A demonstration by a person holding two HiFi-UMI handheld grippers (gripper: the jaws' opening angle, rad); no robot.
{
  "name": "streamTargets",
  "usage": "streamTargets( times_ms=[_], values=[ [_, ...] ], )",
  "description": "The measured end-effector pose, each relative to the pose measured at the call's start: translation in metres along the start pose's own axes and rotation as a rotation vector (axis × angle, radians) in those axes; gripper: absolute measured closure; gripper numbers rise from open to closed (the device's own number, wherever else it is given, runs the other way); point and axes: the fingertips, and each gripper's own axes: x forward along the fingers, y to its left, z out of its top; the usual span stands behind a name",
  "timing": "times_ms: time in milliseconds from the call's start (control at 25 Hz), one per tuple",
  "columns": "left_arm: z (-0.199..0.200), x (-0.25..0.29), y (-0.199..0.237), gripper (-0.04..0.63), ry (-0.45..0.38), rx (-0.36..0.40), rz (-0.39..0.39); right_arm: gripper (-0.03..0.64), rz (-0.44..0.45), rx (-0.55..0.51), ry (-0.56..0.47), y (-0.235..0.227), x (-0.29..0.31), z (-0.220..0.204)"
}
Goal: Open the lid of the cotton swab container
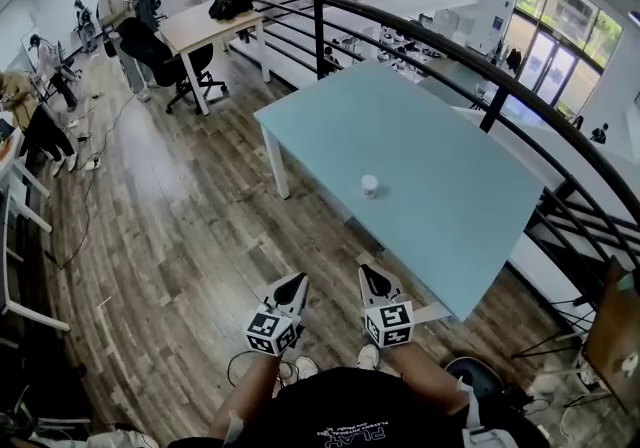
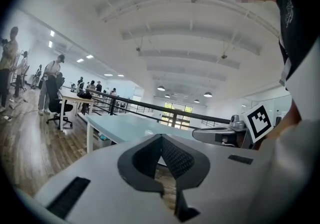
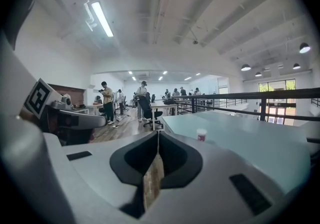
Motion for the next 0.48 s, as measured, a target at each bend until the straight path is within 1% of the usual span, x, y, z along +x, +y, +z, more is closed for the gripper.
streamTargets(
  times_ms=[200,480],
  values=[
    [-0.001,-0.003,0.004,0.583,0.010,0.035,-0.041,0.597,0.008,-0.011,0.003,0.016,0.002,0.000],
    [0.004,-0.019,0.021,0.583,0.008,0.052,-0.072,0.595,-0.033,0.005,0.000,0.035,0.007,-0.001]
  ],
)
